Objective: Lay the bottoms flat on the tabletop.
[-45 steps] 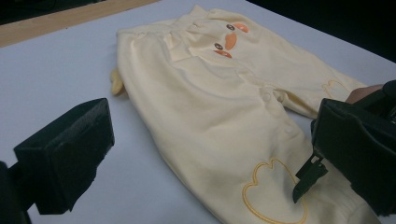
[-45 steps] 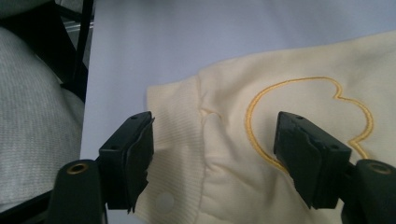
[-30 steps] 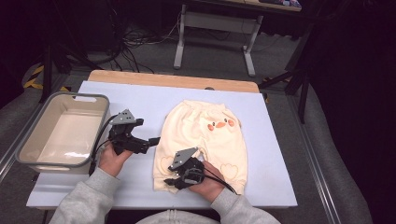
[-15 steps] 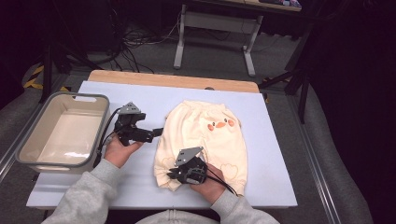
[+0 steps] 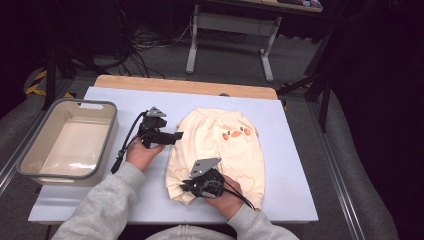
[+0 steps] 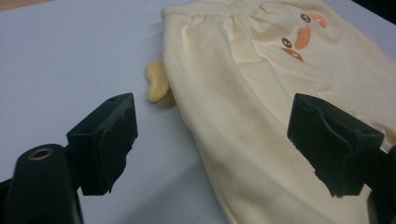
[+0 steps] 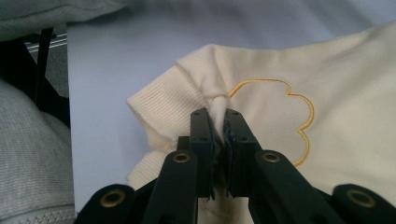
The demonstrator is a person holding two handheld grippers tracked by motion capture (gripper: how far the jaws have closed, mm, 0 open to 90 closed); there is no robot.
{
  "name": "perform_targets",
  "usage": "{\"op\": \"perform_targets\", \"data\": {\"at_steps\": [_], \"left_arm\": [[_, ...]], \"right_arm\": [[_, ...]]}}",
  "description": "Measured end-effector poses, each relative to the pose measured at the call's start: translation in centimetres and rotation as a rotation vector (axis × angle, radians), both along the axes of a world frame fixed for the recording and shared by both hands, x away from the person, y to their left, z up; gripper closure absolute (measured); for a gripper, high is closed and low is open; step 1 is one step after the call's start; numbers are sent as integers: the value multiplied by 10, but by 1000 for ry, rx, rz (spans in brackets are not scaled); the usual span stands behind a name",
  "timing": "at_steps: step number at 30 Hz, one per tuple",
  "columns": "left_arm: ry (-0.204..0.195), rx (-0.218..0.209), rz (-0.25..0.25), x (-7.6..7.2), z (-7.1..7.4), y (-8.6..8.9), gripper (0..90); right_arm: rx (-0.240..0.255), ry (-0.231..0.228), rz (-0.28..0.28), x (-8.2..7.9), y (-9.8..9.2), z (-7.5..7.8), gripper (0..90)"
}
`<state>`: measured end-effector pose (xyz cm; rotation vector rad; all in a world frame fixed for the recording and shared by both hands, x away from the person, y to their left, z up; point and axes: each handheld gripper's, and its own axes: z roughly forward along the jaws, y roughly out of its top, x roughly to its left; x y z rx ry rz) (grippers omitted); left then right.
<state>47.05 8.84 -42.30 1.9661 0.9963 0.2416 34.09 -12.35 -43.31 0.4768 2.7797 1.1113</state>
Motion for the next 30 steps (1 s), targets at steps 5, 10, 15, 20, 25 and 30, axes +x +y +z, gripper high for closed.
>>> {"op": "perform_targets", "data": {"at_steps": [5,10,15,20,25,30], "left_arm": [[49,6,-2,9,-8,-9,201],[75,24,-6,15,-15,-17,216],[131,47,-19,21,-24,-25,240],[162,72,-27,23,-27,-32,287],[206,54,-54,25,-29,-37,464],[228,60,-62,24,-29,-40,631]], "right_arm": [[-4,-5,4,0,0,0,839],[-9,-13,11,0,0,-1,839],[-10,-10,15,0,0,-2,838],[-13,-13,15,0,0,-2,838],[-14,-14,17,0,0,-2,838],[-14,-11,18,0,0,-2,838]]}}
